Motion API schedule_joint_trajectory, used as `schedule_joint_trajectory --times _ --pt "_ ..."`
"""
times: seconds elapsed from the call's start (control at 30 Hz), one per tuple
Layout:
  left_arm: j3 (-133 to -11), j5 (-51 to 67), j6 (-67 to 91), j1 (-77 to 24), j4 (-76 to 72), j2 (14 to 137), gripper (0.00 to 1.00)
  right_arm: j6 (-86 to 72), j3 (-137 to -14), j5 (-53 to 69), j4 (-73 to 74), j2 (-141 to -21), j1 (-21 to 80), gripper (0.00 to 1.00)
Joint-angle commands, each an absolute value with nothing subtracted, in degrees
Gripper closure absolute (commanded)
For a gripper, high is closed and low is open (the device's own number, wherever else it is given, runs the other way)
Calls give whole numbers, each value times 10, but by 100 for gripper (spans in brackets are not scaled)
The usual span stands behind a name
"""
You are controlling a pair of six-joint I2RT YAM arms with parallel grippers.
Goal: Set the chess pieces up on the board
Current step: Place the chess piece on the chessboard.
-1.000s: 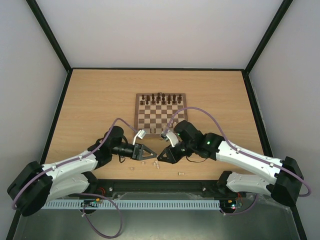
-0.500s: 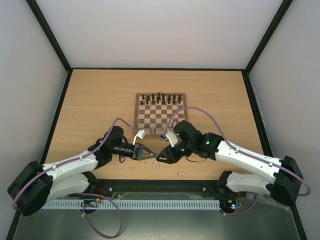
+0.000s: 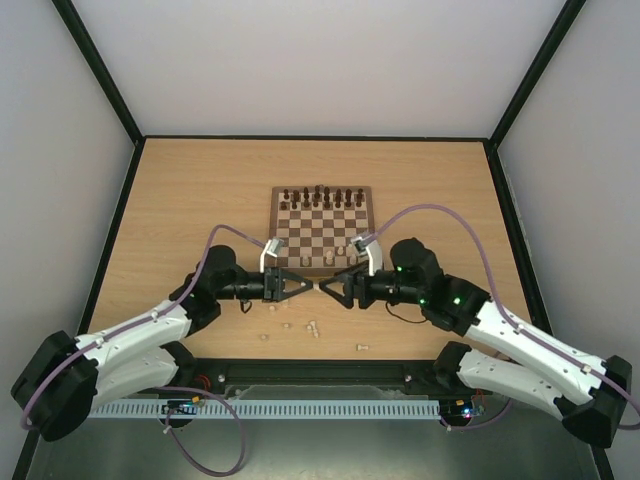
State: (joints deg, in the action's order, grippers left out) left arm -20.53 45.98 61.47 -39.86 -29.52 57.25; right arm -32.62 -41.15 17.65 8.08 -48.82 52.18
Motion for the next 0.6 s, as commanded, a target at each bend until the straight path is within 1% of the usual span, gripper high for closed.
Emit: schedule_joint_trajectory --times 0.0,0.1,0.23,0.37,0.5,0.57 --pt "-230 419 707 -390 -397 570 94 -362 -400 135 -18 -459 513 35" --pt "-227 386 748 -389 -422 563 94 -390 -395 118 -48 -459 507 38" --pt "-225 354 773 -389 -427 543 95 -414 -396 129 -76 -482 499 39" --pt "-222 347 784 -389 -432 531 95 -434 -394 147 -101 -502 496 40" --pt "-216 351 790 -389 -441 529 94 -446 -392 160 -121 -516 494 44" --pt "-213 354 793 -389 -445 532 94 -449 -390 168 -132 -520 494 49"
